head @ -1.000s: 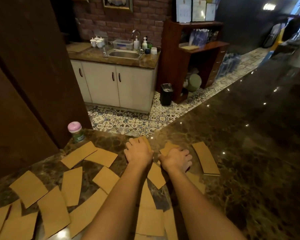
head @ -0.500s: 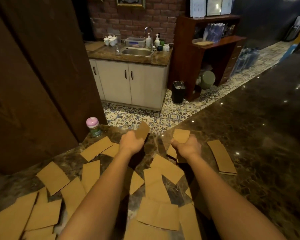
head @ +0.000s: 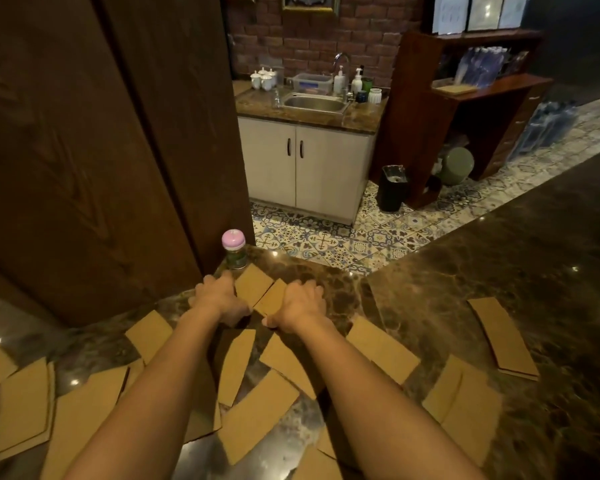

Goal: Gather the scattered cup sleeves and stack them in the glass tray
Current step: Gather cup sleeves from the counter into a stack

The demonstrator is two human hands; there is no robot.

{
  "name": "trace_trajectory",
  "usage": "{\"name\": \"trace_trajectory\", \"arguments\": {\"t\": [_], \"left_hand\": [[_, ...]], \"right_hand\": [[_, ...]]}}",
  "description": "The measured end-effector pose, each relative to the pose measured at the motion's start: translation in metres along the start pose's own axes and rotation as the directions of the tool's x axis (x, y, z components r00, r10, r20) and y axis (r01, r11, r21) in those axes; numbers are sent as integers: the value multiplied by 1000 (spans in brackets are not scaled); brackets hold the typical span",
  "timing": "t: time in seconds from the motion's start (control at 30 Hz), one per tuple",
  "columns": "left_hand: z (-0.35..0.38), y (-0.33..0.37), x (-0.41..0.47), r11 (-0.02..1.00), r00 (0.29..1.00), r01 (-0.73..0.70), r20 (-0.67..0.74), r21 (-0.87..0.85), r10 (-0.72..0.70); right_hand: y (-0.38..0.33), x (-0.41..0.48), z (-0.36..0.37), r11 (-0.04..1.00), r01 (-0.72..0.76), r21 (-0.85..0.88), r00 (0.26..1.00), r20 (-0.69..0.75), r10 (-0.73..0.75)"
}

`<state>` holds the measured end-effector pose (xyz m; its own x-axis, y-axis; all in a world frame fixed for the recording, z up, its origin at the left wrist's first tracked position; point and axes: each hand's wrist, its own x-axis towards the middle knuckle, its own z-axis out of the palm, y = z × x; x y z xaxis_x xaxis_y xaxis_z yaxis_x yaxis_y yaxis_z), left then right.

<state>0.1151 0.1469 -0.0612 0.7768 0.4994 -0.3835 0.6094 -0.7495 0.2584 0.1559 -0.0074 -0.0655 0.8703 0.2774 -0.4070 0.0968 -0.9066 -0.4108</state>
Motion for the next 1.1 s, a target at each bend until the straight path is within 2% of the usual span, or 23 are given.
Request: {"name": "trace_trajectory", "arguments": {"t": [0.07,0.13,0.23,0.27,0.33,0.43,0.47,0.57,0.63,0.73,0.83,0.87,0.93,1.03,1.1], "left_hand": [[0,5,-2,988,1000,26,5,-153,-26],[1,8,-4,963,1000,-4,-26,-270,-3],[0,8,-10,952,979,-143,-180,-271,96],[-2,9,-15,935,966,-184,-231,-304,115],[-7,14,-31,841,960,-212,-265,-497,86],[-14,29,-69,560,975,-220,-195,-799,105],[-15,33,-84,487,971,-238,-194,-840,141],[-17,45,-129,353,964,-247,-192,-903,184],[-16,51,-158,244,961,-206,-149,-948,234],[-9,63,-194,50,945,-88,-67,-995,321],[-1,68,-227,-205,911,105,11,-973,411],[1,68,-236,-252,889,162,31,-954,456],[5,68,-258,-243,862,203,55,-949,504],[17,66,-282,-119,880,50,-12,-992,475],[22,64,-293,-97,901,-22,-62,-995,429]], "right_hand": [[2,-1,-5,999,-37,-9,999,-10,37],[7,-6,-10,996,-43,81,999,-27,45],[19,-12,-15,980,-19,198,992,-116,42],[24,-16,-19,959,-1,285,987,-152,46],[33,-24,-26,833,60,550,980,-192,56],[45,-50,-39,543,143,828,983,-184,22],[49,-62,-43,466,149,872,986,-166,-5],[61,-102,-56,266,159,951,987,-150,-54],[67,-134,-62,179,186,966,981,-171,-95],[72,-168,-59,217,289,932,953,-258,-157],[80,-191,-47,304,384,872,923,-357,-141],[83,-196,-43,354,406,842,914,-384,-135],[87,-206,-39,464,425,777,900,-418,-124],[94,-220,-36,551,418,722,894,-435,-109],[98,-233,-36,552,411,725,899,-421,-116]]}}
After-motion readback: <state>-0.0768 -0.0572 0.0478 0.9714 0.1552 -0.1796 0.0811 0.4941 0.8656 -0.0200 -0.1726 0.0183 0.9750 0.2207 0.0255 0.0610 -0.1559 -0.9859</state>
